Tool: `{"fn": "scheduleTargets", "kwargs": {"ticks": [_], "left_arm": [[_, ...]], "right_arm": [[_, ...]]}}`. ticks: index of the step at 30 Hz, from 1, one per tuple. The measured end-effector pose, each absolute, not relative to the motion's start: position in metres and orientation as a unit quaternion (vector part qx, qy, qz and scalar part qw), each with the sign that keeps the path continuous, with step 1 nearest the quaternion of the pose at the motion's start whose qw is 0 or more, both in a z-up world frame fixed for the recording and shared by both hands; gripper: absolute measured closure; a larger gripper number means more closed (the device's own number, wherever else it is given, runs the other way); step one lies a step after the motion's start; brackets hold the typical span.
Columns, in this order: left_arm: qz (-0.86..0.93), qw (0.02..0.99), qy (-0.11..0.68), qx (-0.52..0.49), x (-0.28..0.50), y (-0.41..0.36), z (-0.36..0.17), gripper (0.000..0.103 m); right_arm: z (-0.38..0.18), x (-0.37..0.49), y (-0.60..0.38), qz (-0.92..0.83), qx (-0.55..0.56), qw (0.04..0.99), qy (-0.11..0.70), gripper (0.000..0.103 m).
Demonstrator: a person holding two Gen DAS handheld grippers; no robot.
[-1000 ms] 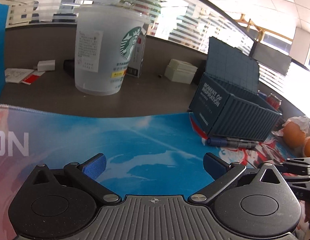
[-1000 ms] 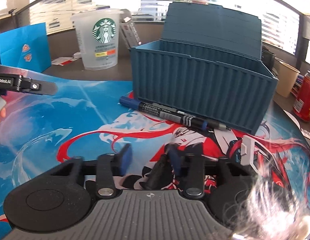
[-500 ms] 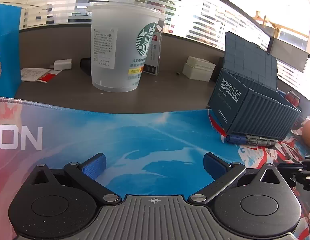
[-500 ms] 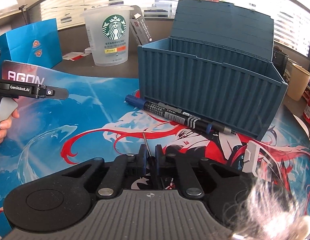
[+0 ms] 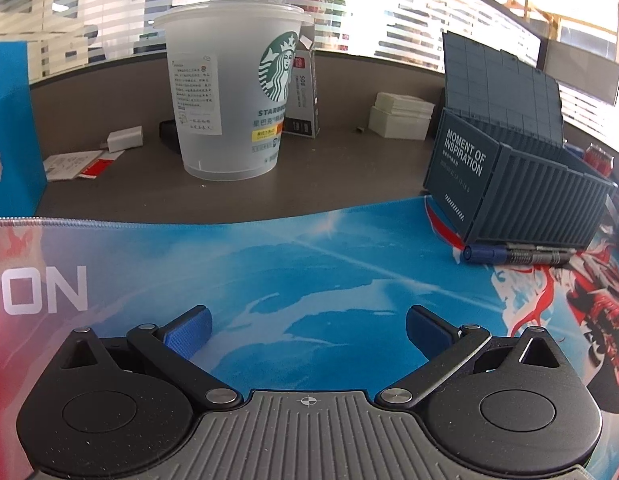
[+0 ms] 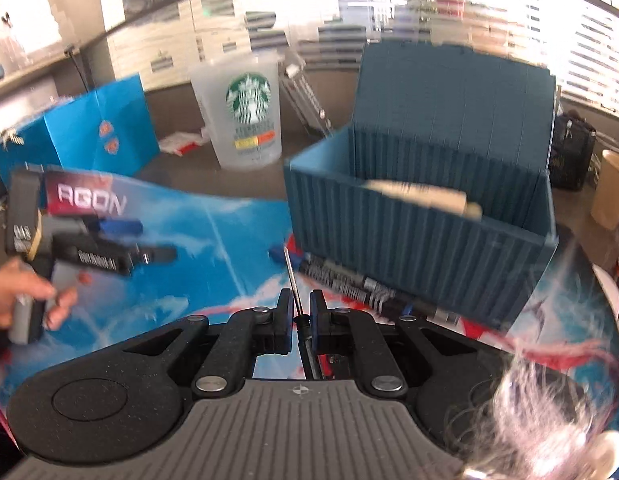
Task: Organize rigid objects
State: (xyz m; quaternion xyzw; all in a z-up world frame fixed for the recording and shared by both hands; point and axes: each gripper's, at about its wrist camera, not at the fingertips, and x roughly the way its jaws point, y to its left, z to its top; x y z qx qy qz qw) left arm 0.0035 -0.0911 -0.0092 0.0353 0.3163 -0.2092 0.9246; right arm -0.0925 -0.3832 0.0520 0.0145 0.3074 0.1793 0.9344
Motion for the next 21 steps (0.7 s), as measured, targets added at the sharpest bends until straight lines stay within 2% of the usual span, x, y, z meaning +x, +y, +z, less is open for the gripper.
{"fn": "scheduleTargets", "kwargs": {"ticks": [21], "left_arm": [[-0.195, 0.924, 0.321, 0.074, 0.002, -0.101, -0.011, 0.0]], "right_arm": [[0.128, -0.029, -0.409, 0.177, -0.092, 0.937, 0.288, 0.095]]}}
